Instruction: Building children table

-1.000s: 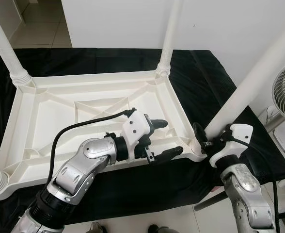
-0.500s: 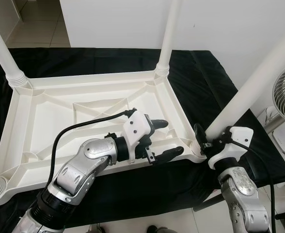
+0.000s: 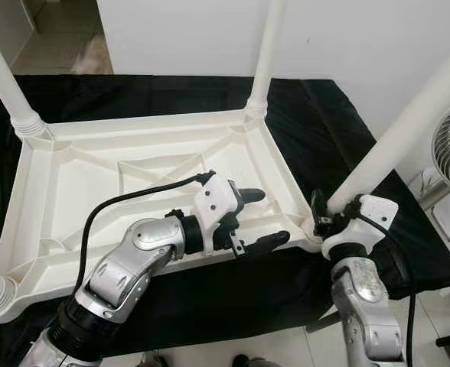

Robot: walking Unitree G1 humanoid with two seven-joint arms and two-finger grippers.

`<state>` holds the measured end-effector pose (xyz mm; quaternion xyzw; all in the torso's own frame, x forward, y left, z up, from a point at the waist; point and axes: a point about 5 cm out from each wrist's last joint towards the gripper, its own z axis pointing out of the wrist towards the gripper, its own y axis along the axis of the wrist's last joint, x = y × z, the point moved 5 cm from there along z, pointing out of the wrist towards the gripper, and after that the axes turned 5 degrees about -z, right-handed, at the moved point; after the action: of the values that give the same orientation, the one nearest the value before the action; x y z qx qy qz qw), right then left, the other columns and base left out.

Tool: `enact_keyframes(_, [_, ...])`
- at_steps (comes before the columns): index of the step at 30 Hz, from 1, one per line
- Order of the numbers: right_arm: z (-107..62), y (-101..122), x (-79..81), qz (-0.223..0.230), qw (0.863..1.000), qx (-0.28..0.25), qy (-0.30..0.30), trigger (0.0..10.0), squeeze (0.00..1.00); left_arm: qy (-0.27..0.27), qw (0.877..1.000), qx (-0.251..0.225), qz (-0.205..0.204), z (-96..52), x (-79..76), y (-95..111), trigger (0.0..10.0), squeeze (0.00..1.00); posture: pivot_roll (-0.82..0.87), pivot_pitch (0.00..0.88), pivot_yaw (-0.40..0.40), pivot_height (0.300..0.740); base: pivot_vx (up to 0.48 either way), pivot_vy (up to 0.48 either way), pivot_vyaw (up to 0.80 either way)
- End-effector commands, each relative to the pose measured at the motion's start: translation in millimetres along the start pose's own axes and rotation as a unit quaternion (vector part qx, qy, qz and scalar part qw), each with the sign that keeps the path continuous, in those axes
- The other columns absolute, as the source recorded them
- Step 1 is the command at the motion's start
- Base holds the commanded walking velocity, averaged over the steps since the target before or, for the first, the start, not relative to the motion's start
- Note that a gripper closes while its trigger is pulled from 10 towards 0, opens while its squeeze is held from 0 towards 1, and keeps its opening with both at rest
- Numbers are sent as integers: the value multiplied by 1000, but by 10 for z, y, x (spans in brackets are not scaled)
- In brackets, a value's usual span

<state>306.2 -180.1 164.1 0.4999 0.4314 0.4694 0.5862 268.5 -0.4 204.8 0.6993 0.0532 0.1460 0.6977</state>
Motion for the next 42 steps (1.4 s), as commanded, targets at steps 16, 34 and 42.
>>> enact_keyframes(16, [-43, -417, -239, -27, 986, 91, -136, 10000, 0, -22, 1000, 0, 4, 50, -64, 3, 10000, 0, 7, 157, -35, 740, 0, 0, 0])
enact_keyframes(34, [61, -157, -357, -13, 995, 15, -95, 10000, 1000, -21, 1000, -2, 3, 68, -75, -1, 10000, 0, 2, 144, -40, 740, 0, 0, 0])
enact_keyframes(42, [138, -50, -413, -26, 998, -8, -50, 10000, 949, -22, 1000, -3, 3, 67, -82, -3, 10000, 0, 2, 140, -40, 740, 0, 0, 0])
